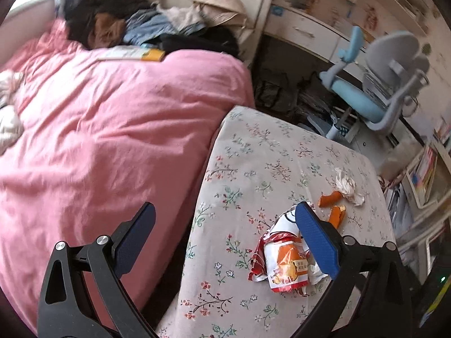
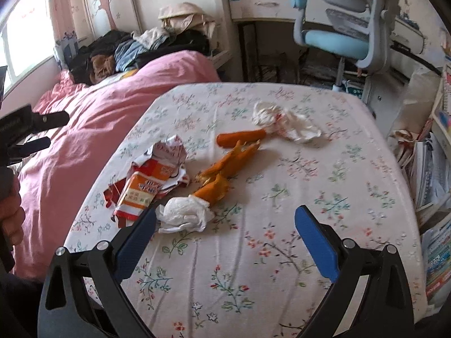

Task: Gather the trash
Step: 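Grasp the crumpled white tissue with the right tool while the left tool grasps an orange peel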

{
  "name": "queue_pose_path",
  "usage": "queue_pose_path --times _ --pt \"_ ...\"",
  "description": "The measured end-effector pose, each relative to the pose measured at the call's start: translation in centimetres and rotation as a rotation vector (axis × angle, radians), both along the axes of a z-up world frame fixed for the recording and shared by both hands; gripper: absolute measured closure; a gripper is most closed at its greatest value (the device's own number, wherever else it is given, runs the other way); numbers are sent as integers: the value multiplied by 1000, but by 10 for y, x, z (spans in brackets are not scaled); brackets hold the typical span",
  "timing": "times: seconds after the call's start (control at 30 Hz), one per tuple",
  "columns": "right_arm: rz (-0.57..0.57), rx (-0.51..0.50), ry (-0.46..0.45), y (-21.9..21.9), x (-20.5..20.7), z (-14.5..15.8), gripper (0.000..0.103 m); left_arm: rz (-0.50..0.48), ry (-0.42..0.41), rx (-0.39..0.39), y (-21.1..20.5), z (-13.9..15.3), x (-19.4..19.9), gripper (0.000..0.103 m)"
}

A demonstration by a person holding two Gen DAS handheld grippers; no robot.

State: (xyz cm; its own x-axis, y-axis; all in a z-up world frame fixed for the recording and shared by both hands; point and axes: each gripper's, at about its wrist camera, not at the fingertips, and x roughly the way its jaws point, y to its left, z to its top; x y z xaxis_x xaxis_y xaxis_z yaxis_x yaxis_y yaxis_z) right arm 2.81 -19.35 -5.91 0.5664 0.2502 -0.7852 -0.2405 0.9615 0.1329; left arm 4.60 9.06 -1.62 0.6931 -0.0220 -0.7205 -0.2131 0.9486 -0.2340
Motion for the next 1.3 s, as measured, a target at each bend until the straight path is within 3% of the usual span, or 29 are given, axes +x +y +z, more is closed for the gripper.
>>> queue_pose_path --times 0.2,0.33,0.5,0.57,0.67,0.73,0.93,1.1,1.3 --pt "27 98 81 13 9 -14 9 -38 19 62 -13 -3 4 7" --pt "53 95 112 24 16 -22 21 -63 25 102 -20 -1 12 7" --pt "64 96 124 29 24 -30 26 -60 29 90 -21 1 18 7" --pt "74 98 166 29 28 -39 47 -62 31 86 -22 2 23 7" --pt "102 98 167 25 27 -39 67 -86 31 90 -31 2 28 7" --pt "111 95 160 19 24 -37 71 -108 31 109 -41 2 32 7" --pt "103 71 129 -10 14 -23 72 -215 53 139 -90 -8 50 7" --pt "51 56 128 -41 12 -17 72 -332 79 224 -149 -26 75 8" --pt "16 102 125 -71 7 -10 70 -459 160 311 -214 -63 103 26"
